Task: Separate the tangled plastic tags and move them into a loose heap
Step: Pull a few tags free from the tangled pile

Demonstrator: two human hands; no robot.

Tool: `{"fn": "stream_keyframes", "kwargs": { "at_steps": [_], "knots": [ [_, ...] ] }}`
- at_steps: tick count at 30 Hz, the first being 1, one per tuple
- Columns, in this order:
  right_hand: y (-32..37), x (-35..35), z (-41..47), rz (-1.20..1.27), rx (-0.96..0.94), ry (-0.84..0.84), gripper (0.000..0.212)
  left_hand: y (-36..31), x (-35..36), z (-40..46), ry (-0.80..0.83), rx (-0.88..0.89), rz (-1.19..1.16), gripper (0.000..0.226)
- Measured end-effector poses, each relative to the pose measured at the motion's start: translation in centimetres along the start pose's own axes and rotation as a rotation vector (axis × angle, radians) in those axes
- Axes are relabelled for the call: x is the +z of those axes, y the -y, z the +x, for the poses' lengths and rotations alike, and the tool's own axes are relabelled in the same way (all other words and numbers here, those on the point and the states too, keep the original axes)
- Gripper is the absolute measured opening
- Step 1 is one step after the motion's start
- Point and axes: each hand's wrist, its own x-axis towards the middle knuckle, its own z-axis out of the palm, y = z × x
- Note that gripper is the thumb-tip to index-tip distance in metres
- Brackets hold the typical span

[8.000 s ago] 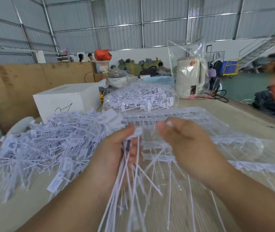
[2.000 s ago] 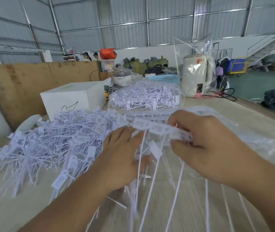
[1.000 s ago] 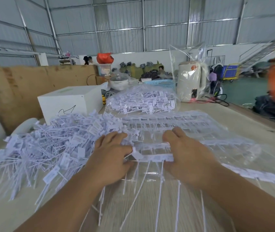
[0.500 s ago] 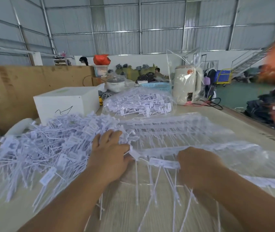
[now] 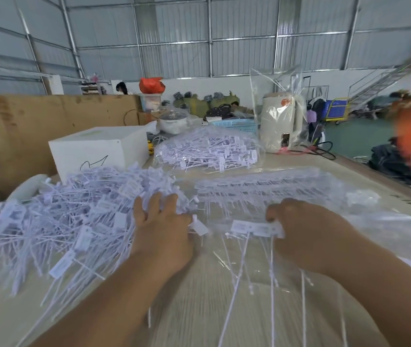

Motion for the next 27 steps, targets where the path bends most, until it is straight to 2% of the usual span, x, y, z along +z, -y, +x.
{"fn": "stream_keyframes", "kwargs": {
  "at_steps": [2,5,6,9,13,16,19,22,27],
  "knots": [
    [0.6,0.3,0.1,0.008,-0.046,0.062,0.038,-0.6,-0.5,-0.4,-0.014,0.020,-0.026,0.047],
    [0.8,0.4,0.2,-0.018,-0.067,0.065,0.015,-1.2,-1.3,-0.8,-0.063,0.068,-0.092,0.058],
    [0.7,0.2,0.2,-0.034,-0.062,0.045,0.019,-1.3,-1.4,-0.9,-0.084,0.090,-0.114,0.059],
    [0.2,-0.7,-0.1,-0.023,-0.063,0.013,0.027,-1.8,-1.5,-1.1,-0.127,0.156,-0.130,0.045],
    [-0.5,-1.8,-0.9,0.018,-0.055,0.006,0.025,-1.2,-0.8,-0.5,-0.078,0.065,0.003,0.042],
    [-0.2,-2.6,-1.4,0.061,-0.064,-0.065,0.021,-0.9,-0.4,-0.2,-0.048,0.030,-0.011,0.052],
    [0.8,-3.2,-2.0,0.114,-0.136,-0.179,0.021,-1.2,-0.4,-0.6,-0.027,0.125,-0.105,0.064],
    [1.7,-3.5,-2.6,0.162,-0.244,-0.215,0.017,-1.1,-0.8,-0.8,-0.074,0.184,-0.114,0.062],
    [2.0,-3.1,-2.8,0.193,-0.353,-0.197,0.008,-0.6,-0.9,-0.5,-0.016,0.121,0.048,0.062]
  ]
}}
